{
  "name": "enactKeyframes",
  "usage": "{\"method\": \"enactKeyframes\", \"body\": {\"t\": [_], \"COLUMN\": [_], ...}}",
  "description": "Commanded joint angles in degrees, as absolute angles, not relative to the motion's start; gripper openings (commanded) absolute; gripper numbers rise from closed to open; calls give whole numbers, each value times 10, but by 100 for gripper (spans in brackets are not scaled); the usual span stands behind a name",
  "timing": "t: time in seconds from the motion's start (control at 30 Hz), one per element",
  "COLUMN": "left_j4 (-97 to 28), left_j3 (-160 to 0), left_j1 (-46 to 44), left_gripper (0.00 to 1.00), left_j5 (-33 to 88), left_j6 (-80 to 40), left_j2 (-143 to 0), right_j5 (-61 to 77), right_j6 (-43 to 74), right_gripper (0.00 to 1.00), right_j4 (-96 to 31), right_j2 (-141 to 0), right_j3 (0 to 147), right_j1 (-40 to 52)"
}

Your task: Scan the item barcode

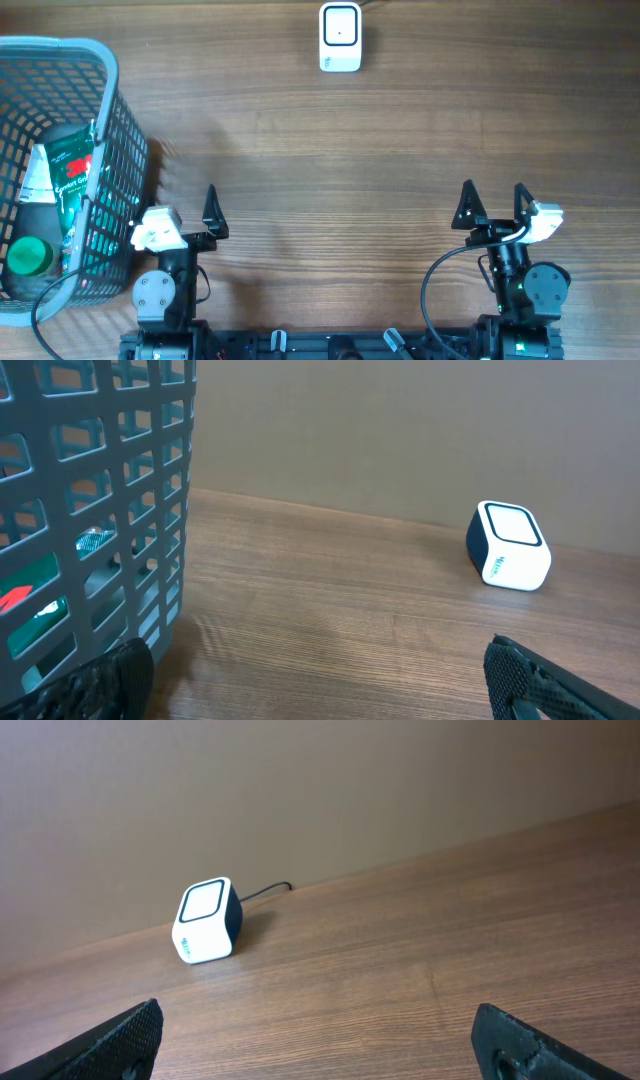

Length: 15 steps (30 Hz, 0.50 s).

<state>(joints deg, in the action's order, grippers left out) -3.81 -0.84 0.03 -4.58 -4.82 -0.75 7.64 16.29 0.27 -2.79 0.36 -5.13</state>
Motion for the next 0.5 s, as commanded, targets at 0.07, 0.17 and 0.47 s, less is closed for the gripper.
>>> {"method": "enactKeyframes", "body": {"t": [0.07,0.17,0.47], "left_j4": [-34,-36,-132], "left_j3": [-7,-23,-181], "left_j1": [4,4,4], "left_gripper": [100,100,100], "left_j5": [-27,-4,41], "left_j6": [-50,-50,-147], "left_j2": [-4,-4,-21], "right_j5": [72,72,72], "right_j6": [167,167,167], "right_gripper": [100,100,100], "right_j4": [4,4,4], "right_j2": [-31,-31,-31], "right_j3": [3,3,3], "right_j1": [-49,-49,-49]}}
